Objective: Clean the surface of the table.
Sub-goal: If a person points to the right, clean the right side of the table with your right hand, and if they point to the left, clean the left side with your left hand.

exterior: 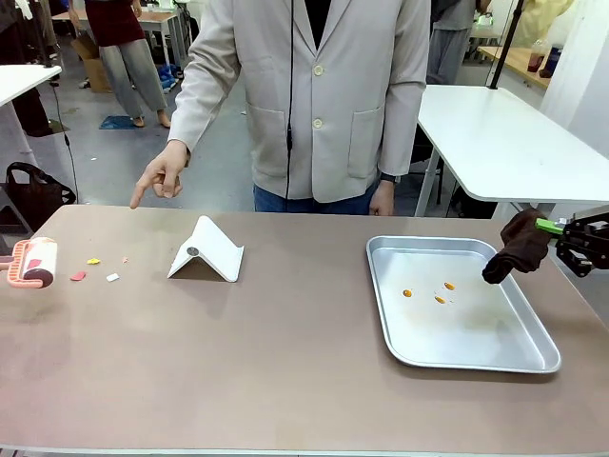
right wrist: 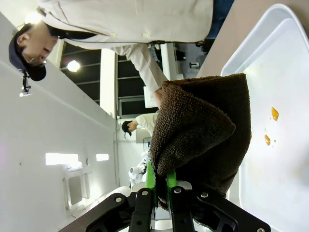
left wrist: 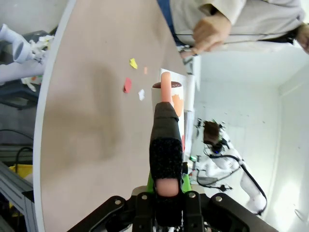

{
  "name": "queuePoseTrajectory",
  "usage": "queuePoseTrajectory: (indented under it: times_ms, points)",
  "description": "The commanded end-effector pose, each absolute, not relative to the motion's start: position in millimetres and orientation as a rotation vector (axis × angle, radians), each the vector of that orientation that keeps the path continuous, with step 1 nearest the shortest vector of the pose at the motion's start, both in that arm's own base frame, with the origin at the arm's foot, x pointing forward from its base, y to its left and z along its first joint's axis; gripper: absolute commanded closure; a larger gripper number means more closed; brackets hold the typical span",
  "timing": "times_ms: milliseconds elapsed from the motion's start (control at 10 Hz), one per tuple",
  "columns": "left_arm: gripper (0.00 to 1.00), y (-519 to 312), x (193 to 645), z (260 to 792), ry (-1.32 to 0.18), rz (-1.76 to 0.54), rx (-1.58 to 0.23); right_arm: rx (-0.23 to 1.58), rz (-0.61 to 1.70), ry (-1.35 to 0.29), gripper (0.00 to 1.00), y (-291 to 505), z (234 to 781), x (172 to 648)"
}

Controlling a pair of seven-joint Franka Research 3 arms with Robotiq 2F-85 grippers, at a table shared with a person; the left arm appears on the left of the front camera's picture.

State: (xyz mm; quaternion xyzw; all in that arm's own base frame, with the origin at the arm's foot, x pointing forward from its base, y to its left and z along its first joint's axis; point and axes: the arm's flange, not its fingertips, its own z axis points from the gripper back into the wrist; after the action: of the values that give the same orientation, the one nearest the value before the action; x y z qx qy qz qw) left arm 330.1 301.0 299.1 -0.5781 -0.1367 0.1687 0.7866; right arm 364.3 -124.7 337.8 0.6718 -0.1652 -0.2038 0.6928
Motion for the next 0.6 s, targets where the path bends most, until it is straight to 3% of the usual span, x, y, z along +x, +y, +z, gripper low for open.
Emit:
queuePoseTrajectory:
  times_ms: [0,200,500]
  points:
    - [0.79,277.8,332.3,315.0,-0.334,0.454,-1.169,1.522,-0.465,-0.377,1.00,-122.9,342.9,367.0]
    - [0.79,270.6,335.1,315.6,-0.392,0.512,-1.115,1.522,-0.465,-0.377,1.00,-122.9,342.9,367.0]
    - [0.79,258.5,336.7,311.0,-0.351,0.508,-1.043,1.522,-0.465,-0.377,1.00,-122.9,342.9,367.0]
